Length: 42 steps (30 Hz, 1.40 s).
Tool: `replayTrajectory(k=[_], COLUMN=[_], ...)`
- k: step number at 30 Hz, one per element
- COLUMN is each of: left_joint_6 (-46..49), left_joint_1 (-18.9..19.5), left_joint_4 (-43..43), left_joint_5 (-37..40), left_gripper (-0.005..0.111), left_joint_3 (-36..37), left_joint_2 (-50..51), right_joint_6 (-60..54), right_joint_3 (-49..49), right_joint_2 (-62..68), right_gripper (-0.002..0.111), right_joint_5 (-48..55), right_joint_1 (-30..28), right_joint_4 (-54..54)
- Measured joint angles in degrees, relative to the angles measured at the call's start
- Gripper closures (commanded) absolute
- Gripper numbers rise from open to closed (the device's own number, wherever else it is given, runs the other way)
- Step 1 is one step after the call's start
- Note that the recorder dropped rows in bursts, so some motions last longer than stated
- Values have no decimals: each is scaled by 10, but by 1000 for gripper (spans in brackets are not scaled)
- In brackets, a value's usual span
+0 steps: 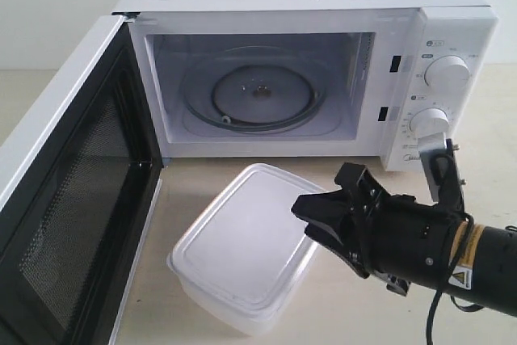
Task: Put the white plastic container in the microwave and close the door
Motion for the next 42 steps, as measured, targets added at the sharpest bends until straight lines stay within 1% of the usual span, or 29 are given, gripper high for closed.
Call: replayTrajectory(k=[6,16,25,28,42], left_joint_6=[0,0,0,0,0], left_joint_1=[0,0,0,0,0], left_joint_4=[0,0,0,0,0], left_joint_5=[0,0,0,0,0], left_gripper=[102,102,102,102,102], left_joint_3=[0,0,0,0,0], left_joint_2=[0,0,0,0,0], right_joint_6=[23,26,13,8,-19], right_joint_3=[0,0,0,0,-4], right_joint_2=[0,11,93,103,107], right_gripper=[64,64,64,64,64], right_joint_5=[60,83,0,-22,-38], right_joint_1=[0,0,0,0,0], right_joint_4=[-29,-43,-39,-39,-14])
